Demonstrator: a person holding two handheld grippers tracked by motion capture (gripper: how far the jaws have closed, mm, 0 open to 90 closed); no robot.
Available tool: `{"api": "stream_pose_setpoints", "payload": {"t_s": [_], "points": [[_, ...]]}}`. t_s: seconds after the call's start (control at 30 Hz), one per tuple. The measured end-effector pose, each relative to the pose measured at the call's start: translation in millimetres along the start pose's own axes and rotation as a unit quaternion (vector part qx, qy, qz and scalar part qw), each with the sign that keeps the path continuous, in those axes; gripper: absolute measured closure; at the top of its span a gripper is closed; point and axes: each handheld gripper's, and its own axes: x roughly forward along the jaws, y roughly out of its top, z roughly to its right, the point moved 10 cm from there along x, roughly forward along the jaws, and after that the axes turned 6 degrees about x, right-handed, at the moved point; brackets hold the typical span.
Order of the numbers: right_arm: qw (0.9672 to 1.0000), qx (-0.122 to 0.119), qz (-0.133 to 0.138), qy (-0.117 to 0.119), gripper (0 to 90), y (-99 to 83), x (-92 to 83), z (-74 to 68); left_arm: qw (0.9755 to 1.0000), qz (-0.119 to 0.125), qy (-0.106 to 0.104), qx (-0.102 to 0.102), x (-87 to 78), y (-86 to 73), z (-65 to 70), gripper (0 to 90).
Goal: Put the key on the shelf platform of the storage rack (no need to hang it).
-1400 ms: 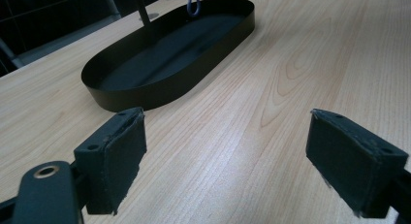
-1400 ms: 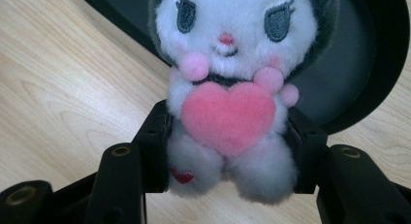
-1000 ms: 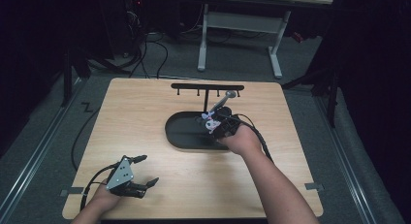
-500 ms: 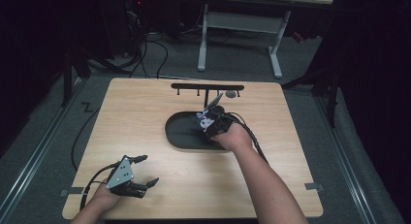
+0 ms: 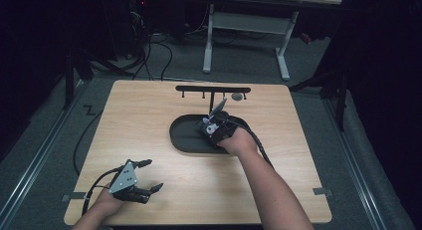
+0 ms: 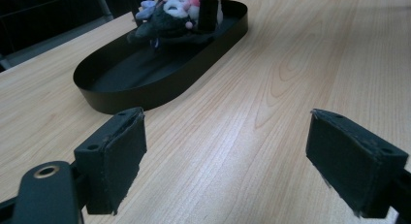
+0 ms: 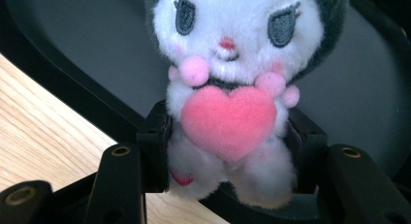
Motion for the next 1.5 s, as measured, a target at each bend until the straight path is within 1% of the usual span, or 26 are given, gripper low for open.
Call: {"api": "stream_pose_setpoints", "payload": {"t_s": [0.03,0.07,0.1,0.2,0.33,0.37,0.47,0.5,0.53,0.57,0.6,0.63,0.67,0.73,0.77,0.8,0.83,0.87,1.0,1.03,1.13,1.2,1.27,1.3,1.37,1.5], "points": [[1.0000,-0.001,-0.001,-0.001,47.0,-1.6,0.9,2.4,1.0000,0.000,-0.001,0.000,0.1,0.0,0.1,15.4],[1.0000,0.004,-0.005,0.001,46.9,-3.9,1.9,3.3,1.0000,-0.002,-0.002,-0.001,0.4,-0.3,-0.1,15.4],[1.0000,0.002,-0.006,-0.002,46.8,-5.2,2.6,5.2,1.0000,-0.003,-0.003,-0.001,0.7,-0.5,-0.2,15.4],[0.9999,0.003,-0.017,-0.002,46.7,-10.0,6.6,4.5,1.0000,-0.006,-0.005,0.002,1.5,-0.7,0.4,15.4],[0.9998,0.000,-0.017,0.001,46.6,-12.2,11.1,2.1,1.0000,-0.007,-0.005,0.001,2.2,-0.7,0.3,15.4],[0.9999,0.006,-0.016,0.005,46.3,-11.8,11.5,2.3,1.0000,-0.007,-0.005,0.000,2.3,-0.6,0.1,15.4],[0.9999,0.007,-0.014,0.007,45.6,-11.3,11.6,2.5,1.0000,-0.006,-0.005,-0.001,3.0,-0.6,-0.4,15.4],[0.9998,0.009,-0.014,0.012,43.4,-11.4,11.5,1.5,1.0000,-0.007,-0.006,-0.001,3.2,-0.6,-0.4,15.4],[0.9998,0.009,-0.014,0.012,43.4,-11.4,11.5,1.5,1.0000,-0.008,-0.006,-0.001,3.3,-0.7,-0.4,15.4],[0.9997,0.014,-0.011,0.019,35.5,-10.7,10.9,0.0,0.9999,-0.008,-0.006,-0.001,3.4,-0.8,-0.4,15.4],[0.9997,0.018,-0.008,0.018,33.2,-9.8,10.0,-0.1,0.9999,-0.008,-0.006,-0.001,3.4,-0.7,-0.3,15.4],[0.9997,0.018,-0.008,0.018,33.2,-9.8,10.0,-0.1,0.9999,-0.009,-0.007,-0.001,3.4,-0.8,-0.2,15.4],[0.9997,0.016,0.004,0.019,29.0,-6.9,7.3,0.8,0.9999,-0.009,-0.007,-0.001,3.5,-0.9,-0.2,15.4],[0.9996,0.019,0.008,0.020,28.2,-6.2,5.9,0.6,0.9999,-0.011,-0.008,0.001,3.6,-1.1,0.1,15.4],[0.9994,0.025,0.009,0.021,28.1,-6.2,4.3,-0.3,0.9999,-0.011,-0.008,0.002,3.5,-1.1,0.5,15.4],[0.9995,0.020,0.009,0.021,28.2,-6.2,2.8,0.1,0.9999,-0.011,-0.008,0.003,3.6,-1.1,0.9,15.4],[0.9995,0.025,0.012,0.018,28.2,-6.2,1.5,-0.1,0.9999,-0.011,-0.008,0.004,3.6,-1.1,1.4,15.4],[0.9995,0.019,0.015,0.018,28.2,-5.8,0.4,0.8,0.9999,-0.013,-0.009,0.006,3.5,-1.2,1.9,15.4],[0.9994,0.024,0.018,0.016,28.0,-7.7,-6.5,0.6,0.9998,-0.015,-0.007,0.005,4.3,-1.7,1.2,15.4],[0.9995,0.018,0.022,0.016,27.9,-8.2,-8.4,0.9,0.9998,-0.016,-0.006,0.006,3.6,-1.8,1.3,15.4],[0.9994,0.013,0.029,0.015,28.0,-9.5,-14.0,1.6,0.9999,-0.005,0.004,0.011,0.0,-0.5,2.0,15.4],[0.9993,0.006,0.033,0.012,27.3,-11.3,-16.2,1.7,0.9999,-0.003,0.008,0.007,0.1,-0.2,0.9,15.3],[0.9991,0.010,0.039,0.013,27.0,-12.9,-19.1,3.2,0.9999,-0.006,0.015,-0.002,0.5,-0.8,-1.7,15.4],[0.9991,0.007,0.042,0.005,26.0,-14.8,-21.6,5.5,0.9999,-0.005,0.016,-0.003,0.2,-0.7,-1.8,15.4],[0.9990,0.005,0.044,0.005,25.8,-15.2,-22.6,6.2,0.9999,0.000,0.017,0.001,-0.7,0.1,-1.0,15.4],[0.9983,0.013,0.056,0.006,25.4,-15.8,-29.2,9.0,0.9999,0.000,0.013,0.003,0.0,0.1,0.1,15.4]]}}
